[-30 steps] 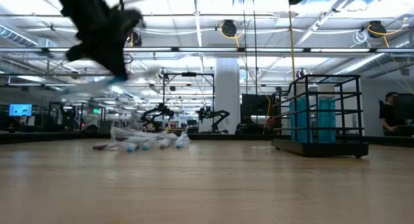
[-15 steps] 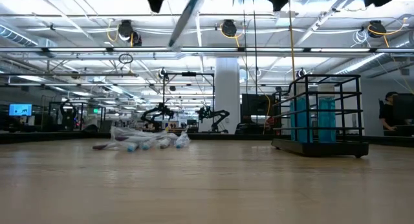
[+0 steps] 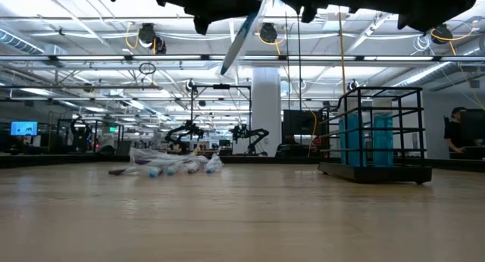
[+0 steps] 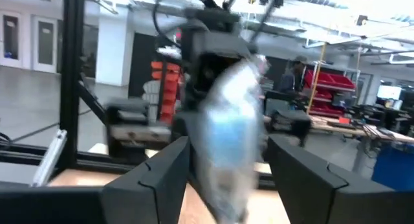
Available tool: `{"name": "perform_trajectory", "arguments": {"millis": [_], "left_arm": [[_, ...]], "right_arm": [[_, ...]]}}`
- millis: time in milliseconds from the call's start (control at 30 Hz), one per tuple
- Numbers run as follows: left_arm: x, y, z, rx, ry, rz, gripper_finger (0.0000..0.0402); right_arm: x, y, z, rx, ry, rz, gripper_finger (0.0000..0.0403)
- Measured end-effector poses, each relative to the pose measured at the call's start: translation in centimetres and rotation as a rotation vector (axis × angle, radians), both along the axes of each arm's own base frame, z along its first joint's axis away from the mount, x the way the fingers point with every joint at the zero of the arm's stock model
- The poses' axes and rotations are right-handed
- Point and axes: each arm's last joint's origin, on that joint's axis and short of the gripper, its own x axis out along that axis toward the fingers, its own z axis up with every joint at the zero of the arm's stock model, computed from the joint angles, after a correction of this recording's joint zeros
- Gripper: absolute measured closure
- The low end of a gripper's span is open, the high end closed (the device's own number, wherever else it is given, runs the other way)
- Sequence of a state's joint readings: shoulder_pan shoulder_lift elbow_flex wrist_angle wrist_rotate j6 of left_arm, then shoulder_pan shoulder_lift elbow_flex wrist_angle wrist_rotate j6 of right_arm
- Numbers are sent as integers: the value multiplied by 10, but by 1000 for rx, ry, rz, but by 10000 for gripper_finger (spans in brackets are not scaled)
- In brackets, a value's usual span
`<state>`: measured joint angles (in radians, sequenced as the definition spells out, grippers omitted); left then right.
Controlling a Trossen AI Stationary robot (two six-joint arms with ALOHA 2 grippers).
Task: Pick & Place toothbrushing station
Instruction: Put the blue toothbrush into the black organizer
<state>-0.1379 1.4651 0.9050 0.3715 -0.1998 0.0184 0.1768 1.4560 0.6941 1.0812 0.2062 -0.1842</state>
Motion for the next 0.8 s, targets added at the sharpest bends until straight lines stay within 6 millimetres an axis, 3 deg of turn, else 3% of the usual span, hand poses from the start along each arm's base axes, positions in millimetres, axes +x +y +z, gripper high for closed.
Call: {"name": "perform_trajectory", "arguments": {"millis": [300, 500, 667, 800], "left_arm": [[0, 0, 3, -6, -27, 0, 374], [0, -1, 3, -31, -29, 2, 379], [0, -5, 3, -51, -30, -5, 347], [-1, -11, 2, -59, -23, -18, 313]], "right_arm": [[1, -6, -2, 13, 13, -17, 258], [1, -5, -2, 3, 18, -18, 318], [1, -4, -2, -11, 19, -15, 389], [-1, -2, 0, -7, 32, -9, 386]]}}
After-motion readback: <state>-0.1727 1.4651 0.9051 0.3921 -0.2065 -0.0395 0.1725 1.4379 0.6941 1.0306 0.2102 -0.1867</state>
